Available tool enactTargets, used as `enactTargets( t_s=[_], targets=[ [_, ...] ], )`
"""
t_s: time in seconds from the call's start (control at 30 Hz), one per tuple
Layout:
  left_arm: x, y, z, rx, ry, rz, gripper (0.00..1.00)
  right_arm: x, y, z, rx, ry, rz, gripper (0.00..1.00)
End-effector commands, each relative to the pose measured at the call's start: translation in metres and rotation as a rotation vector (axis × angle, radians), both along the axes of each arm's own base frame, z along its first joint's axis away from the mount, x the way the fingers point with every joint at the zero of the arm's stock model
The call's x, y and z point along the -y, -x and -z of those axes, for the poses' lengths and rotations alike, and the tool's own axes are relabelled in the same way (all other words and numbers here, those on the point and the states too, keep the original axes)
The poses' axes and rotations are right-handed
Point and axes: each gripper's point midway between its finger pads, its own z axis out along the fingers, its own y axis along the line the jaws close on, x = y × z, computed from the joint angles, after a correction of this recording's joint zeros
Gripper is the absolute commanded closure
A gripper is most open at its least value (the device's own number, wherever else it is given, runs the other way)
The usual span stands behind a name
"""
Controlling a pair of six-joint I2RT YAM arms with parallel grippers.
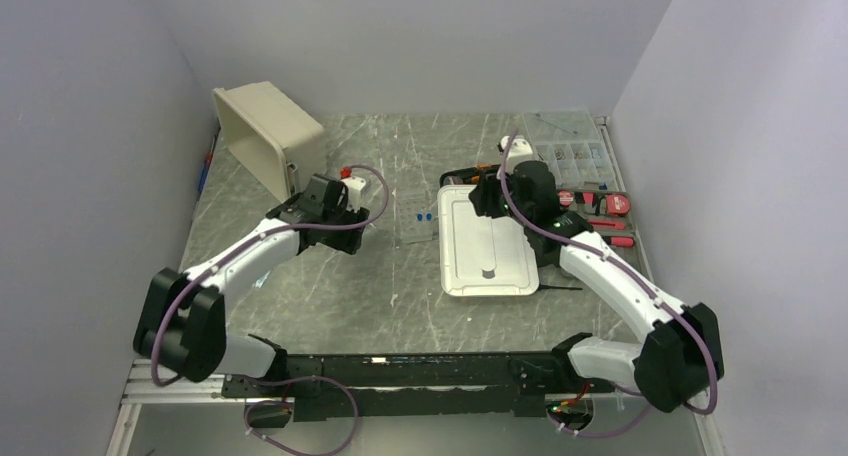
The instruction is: Organize the chemistry lab equipment
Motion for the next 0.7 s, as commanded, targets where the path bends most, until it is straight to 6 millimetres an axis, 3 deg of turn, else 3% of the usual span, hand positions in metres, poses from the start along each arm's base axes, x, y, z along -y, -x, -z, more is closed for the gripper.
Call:
enactTargets(
  t_s=[0.0, 0.4, 0.67],
  targets=[
    [0.007, -0.015, 0.005, -0.03, -0.009, 0.004, 0.42, 0.006, 0.008, -0.021, 0.074, -0.071, -0.021, 0.53],
    [-0.006, -0.027, 0.035, -0.11, -0.102, -0.044, 0.51, 0.015, 0.017, -0.025, 0.101, -0.098, -0.029, 0.51],
    [-0.019, -0.031, 0.043, -0.133, -0.141, -0.087, 0.52, 0.018, 0.017, -0.024, 0.099, -0.11, -0.031, 0.51]
  ],
)
